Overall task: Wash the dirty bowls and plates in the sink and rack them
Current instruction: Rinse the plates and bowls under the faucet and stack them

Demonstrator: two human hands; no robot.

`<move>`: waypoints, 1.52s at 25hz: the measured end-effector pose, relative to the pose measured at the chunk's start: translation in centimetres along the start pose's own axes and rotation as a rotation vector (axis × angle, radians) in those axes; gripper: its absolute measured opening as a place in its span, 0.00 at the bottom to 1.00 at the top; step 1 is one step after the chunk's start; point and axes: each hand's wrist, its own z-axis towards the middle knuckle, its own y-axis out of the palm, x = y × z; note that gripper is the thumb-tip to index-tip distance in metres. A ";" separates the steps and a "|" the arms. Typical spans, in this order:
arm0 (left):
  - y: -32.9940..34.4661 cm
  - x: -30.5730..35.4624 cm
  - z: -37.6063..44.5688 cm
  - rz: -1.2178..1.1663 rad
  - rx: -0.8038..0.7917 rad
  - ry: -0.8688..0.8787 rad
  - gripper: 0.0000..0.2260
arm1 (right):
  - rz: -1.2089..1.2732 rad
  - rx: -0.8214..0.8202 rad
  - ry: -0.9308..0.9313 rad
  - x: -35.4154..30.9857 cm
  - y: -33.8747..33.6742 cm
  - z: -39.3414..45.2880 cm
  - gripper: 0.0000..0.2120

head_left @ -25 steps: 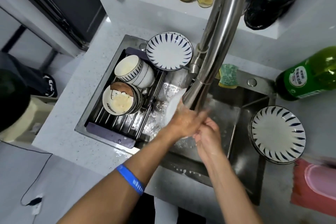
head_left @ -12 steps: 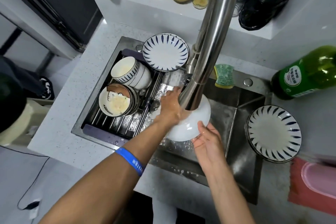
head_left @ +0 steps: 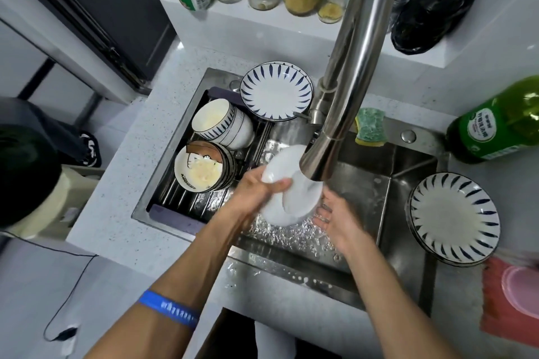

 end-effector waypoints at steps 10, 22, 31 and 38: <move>2.4 -2.0 -0.9 1.700 -0.236 0.297 0.47 | 0.232 0.088 -0.244 -0.1 1.5 -1.7 0.25; 2.4 -1.8 0.0 -0.206 0.423 -0.105 0.11 | -1.162 0.392 -0.804 -0.2 0.6 -1.8 0.23; 3.8 -2.6 -1.6 -0.171 0.476 0.103 0.11 | -1.807 -0.053 -0.903 0.6 3.0 -2.9 0.25; 4.6 -3.7 -2.9 -0.450 0.444 -0.066 0.16 | -0.770 0.409 -0.660 2.8 0.5 -2.8 0.31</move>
